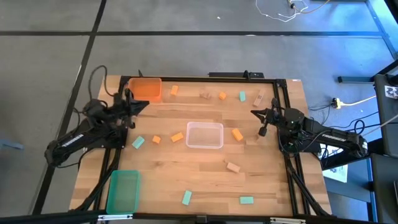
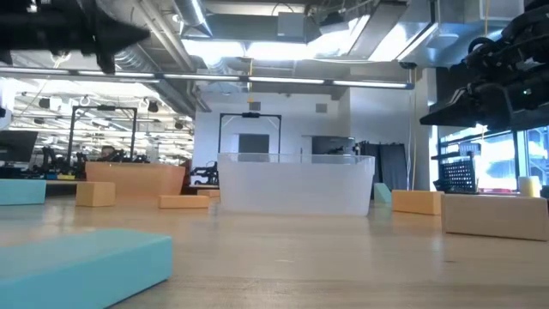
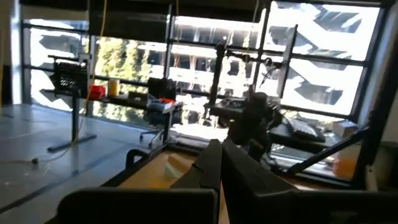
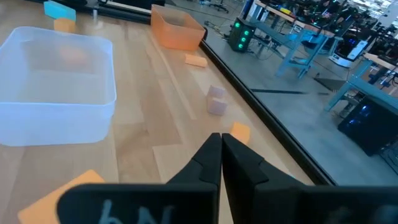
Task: Sort & place blocks by color
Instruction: Put the yellow into the orange bin
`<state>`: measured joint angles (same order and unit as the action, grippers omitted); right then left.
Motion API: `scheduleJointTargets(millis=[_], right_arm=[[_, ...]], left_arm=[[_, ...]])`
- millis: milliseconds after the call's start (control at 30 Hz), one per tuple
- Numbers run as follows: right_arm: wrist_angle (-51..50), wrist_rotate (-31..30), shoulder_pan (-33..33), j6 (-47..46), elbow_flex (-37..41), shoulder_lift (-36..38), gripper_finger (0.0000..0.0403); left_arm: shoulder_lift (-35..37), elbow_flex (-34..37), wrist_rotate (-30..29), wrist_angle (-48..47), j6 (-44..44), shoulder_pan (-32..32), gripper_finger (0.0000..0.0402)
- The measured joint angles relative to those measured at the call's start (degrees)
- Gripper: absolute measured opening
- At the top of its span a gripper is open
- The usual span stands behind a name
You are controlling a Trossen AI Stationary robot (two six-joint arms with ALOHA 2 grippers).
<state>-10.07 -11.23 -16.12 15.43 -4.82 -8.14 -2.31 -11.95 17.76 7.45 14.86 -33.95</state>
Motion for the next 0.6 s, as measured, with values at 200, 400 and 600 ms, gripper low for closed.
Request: scheduleJointTargets(millis=[200, 400, 600], right_arm=[[-0.02, 0.13, 0.00, -0.77, 0.00, 0.00, 0.0014], [-0.04, 0.28, 0.00, -3.02, 0.00, 0.00, 0.0014], [-0.04, 0.29, 0.02, -3.09, 0.00, 0.00, 0.0014]], left_arm=[[-0.65, -6.67, 1.67, -4.31, 0.97, 0.00, 0.0000], [-6.13, -14.99, 2.78, -20.72, 1.27, 0.02, 0.0000], [-15.65, -21.63, 2.54, -30.60, 1.03, 0.00, 0.0000]])
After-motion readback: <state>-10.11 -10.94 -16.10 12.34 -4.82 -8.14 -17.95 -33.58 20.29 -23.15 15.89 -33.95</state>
